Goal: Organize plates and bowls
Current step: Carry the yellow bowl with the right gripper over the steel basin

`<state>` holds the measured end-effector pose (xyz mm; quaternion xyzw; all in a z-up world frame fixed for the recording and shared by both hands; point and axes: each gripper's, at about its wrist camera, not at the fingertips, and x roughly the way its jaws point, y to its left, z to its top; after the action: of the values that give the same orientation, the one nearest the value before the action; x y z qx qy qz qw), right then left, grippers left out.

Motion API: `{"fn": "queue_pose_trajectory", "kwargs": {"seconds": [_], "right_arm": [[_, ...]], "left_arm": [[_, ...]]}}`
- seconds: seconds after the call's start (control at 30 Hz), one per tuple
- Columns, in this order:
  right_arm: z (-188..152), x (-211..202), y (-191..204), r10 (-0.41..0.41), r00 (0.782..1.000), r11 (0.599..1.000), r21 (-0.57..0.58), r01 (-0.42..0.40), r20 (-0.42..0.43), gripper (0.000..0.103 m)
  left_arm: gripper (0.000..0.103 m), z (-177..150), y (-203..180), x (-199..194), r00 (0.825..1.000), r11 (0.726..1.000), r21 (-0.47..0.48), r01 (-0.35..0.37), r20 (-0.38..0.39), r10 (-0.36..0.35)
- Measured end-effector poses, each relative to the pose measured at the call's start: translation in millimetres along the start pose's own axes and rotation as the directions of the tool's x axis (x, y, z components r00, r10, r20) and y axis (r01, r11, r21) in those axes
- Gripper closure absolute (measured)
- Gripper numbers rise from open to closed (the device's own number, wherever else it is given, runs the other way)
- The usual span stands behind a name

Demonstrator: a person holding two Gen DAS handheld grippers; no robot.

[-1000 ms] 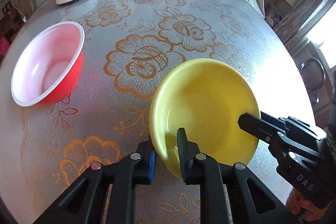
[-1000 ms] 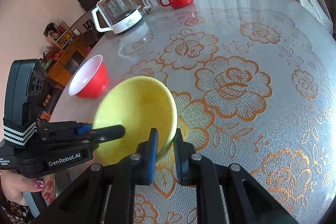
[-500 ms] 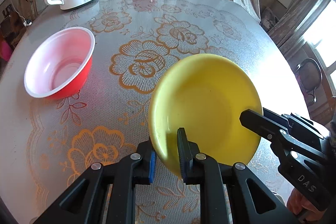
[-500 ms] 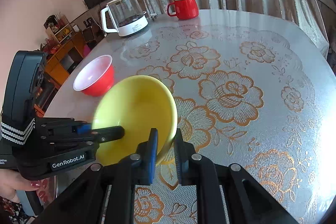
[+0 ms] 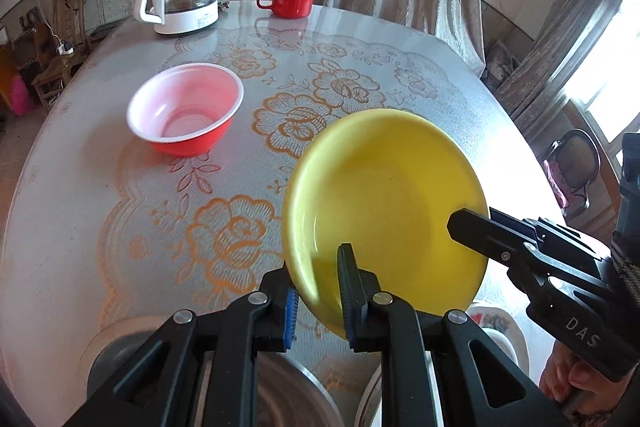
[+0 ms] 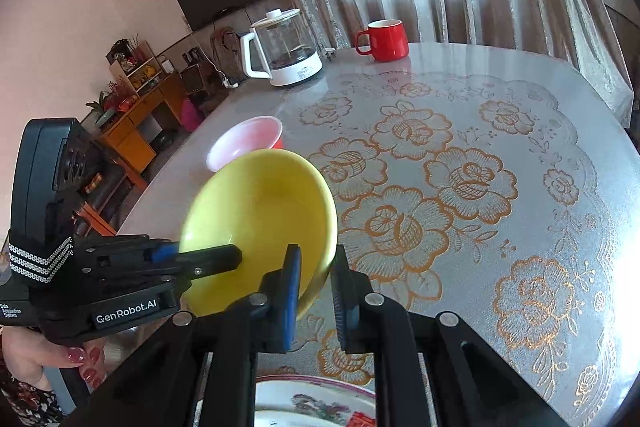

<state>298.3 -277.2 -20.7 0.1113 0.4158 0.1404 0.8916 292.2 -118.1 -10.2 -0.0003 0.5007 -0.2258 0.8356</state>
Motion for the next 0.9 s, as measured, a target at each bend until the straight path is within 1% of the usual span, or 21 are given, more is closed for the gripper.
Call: {"fn": "queue_pose_trajectory", "kwargs": {"seconds": [0.13,0.33,0.47,0.8,0.9], "right_arm": [[-11,-9,18,0.024,1.0,1.0,0.0,-0.024,0.008,0.089],[-27,-23,49,0.074,0.997,0.997,-0.015,-0.074,0.025,0.089],[-37,-29,68,0.104,0.994,0.994,-0.022,-0.103,0.027,0.089],[-61,-23,101,0.157,0.988,0.987,-0.012,-0.157,0.001,0.089],[-66,-15,107,0.169,0.986,0.986,-0.004,-0.169,-0.012,0.089]], "left_arm": [[0.085,-17,10,-25,0.999,1.0,-0.019,0.013,0.029,-0.013],[0.085,-46,25,-59,0.998,1.0,-0.027,0.006,0.068,-0.004],[0.085,-63,35,-74,0.996,0.999,-0.038,0.001,0.09,0.003],[0.085,-100,62,-91,0.994,0.997,-0.075,-0.019,0.103,0.026],[0.085,-109,67,-92,0.993,0.996,-0.073,-0.046,0.108,0.054]]}}
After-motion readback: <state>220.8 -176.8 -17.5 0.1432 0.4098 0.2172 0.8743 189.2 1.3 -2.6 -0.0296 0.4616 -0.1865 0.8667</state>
